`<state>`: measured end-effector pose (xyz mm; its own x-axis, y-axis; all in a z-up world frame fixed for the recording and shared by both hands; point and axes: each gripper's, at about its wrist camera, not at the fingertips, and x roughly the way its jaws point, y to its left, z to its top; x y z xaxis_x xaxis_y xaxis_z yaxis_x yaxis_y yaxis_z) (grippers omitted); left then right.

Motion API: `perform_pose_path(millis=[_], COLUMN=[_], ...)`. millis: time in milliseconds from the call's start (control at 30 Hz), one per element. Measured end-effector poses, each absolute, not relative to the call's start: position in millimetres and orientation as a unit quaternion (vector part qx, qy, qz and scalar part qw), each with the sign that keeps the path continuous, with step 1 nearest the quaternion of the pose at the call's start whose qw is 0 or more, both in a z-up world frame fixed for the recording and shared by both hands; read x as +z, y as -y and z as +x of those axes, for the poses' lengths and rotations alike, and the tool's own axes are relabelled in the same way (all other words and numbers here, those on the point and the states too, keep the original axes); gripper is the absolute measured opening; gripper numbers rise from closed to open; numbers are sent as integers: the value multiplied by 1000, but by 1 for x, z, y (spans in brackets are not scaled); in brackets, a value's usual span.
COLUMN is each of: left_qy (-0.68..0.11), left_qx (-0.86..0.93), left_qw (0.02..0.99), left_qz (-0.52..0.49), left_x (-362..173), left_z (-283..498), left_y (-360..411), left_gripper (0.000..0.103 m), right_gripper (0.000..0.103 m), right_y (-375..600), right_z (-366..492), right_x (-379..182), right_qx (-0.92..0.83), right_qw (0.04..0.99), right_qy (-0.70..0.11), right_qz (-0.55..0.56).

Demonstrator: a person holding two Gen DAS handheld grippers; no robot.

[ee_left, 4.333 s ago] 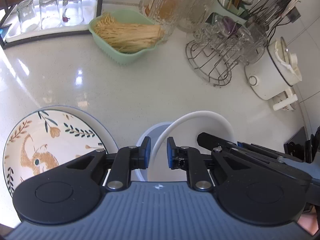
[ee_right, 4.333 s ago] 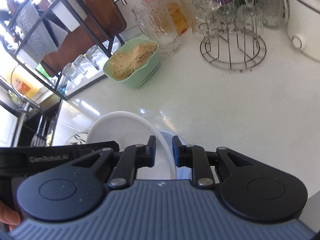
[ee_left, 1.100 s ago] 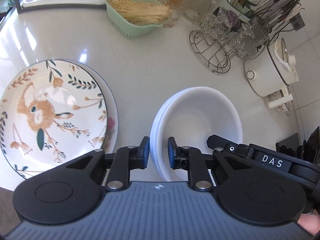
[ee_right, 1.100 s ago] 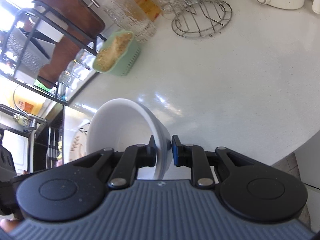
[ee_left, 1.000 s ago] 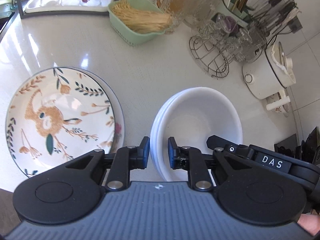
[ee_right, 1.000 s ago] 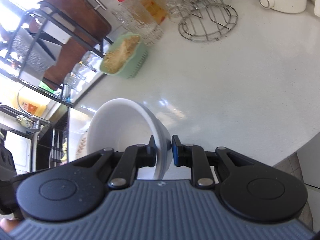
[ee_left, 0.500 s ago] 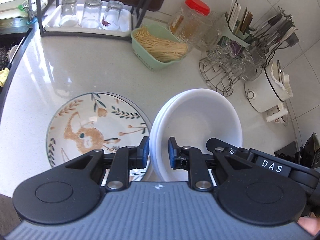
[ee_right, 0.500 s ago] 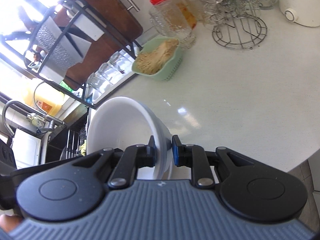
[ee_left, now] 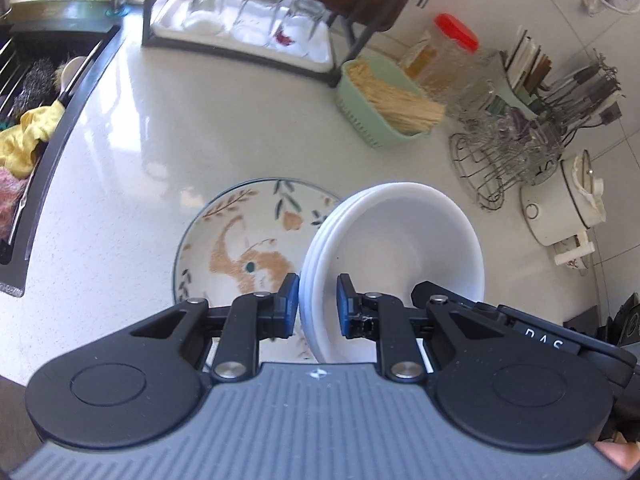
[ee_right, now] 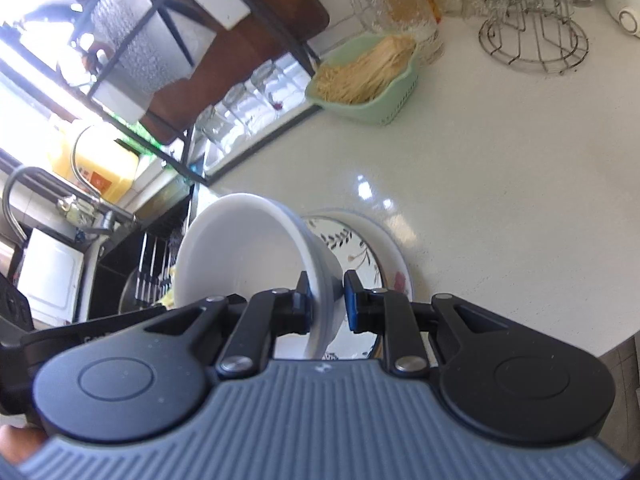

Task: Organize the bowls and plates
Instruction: 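Carry the bowl stack with both grippers onto the floral plate stack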

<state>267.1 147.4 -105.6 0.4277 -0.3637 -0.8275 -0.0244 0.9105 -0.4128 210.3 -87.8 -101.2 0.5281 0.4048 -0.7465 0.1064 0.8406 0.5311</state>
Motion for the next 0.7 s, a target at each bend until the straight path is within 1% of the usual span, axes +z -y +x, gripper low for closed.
perform_pose_path(millis=[233,467,633,700], left_qy=[-542,-545,-552,-549], left_qx=[-87,-85,-91,-95], left_qw=[812,807,804,806], left_qz=[-199,-209,-200,-201], left_x=[-134,-146,-150,-149], left_z=[271,274,276,277], left_y=[-166,-171,-173,-175], left_gripper=[22,22,22,23], right_gripper=[20,20,20,22], right_y=[68,60,59,60], right_z=[220,228,229,229], right_x=[-119,-124,-127,-127], right_qx=[97,97,88,81], right_qw=[819,814,812,812], right_qy=[-511,-529,-529,-530], right_qz=[242,220,229,232])
